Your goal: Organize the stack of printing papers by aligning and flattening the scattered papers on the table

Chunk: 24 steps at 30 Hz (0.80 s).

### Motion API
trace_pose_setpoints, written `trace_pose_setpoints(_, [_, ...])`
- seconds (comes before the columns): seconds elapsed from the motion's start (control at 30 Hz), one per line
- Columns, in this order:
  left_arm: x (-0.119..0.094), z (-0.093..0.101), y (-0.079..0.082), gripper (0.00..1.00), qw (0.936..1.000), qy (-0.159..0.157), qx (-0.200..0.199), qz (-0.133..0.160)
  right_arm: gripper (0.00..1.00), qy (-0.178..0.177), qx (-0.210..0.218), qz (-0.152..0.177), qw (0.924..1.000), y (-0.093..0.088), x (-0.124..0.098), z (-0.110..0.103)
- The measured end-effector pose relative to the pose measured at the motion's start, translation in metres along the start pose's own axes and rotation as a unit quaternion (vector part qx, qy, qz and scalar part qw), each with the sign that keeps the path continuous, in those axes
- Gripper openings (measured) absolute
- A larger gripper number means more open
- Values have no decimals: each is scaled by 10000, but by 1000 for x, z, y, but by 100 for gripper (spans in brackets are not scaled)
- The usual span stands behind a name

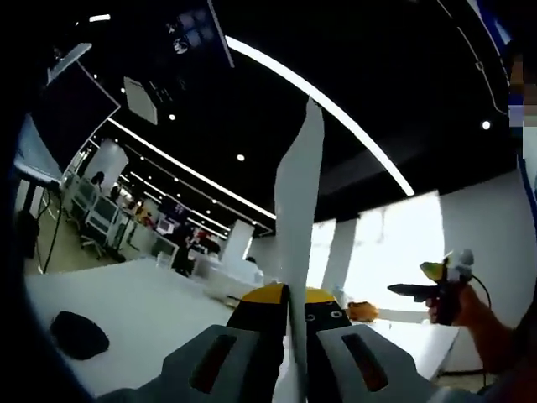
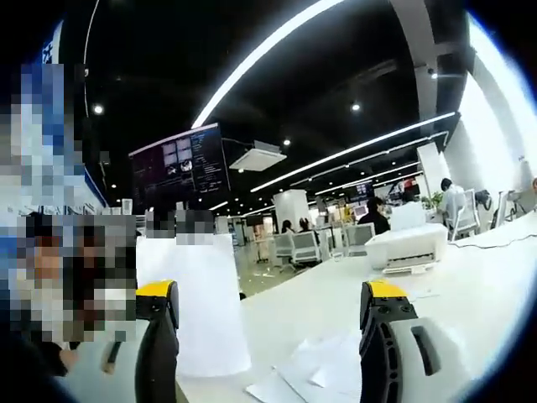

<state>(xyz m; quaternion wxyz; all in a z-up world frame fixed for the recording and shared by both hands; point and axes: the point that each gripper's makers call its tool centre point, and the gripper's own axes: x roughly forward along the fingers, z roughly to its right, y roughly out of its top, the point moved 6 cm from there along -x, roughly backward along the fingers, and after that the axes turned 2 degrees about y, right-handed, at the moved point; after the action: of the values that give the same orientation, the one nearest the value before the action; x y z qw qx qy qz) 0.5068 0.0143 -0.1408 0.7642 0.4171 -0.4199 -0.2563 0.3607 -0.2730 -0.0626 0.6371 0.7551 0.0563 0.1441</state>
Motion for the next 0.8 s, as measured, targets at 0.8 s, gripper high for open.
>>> trace_pose_setpoints(0.8, [-4,-18,-5,6,9938,189,-1056,288,85,-680,-147,-342,9970,-41,-3,30])
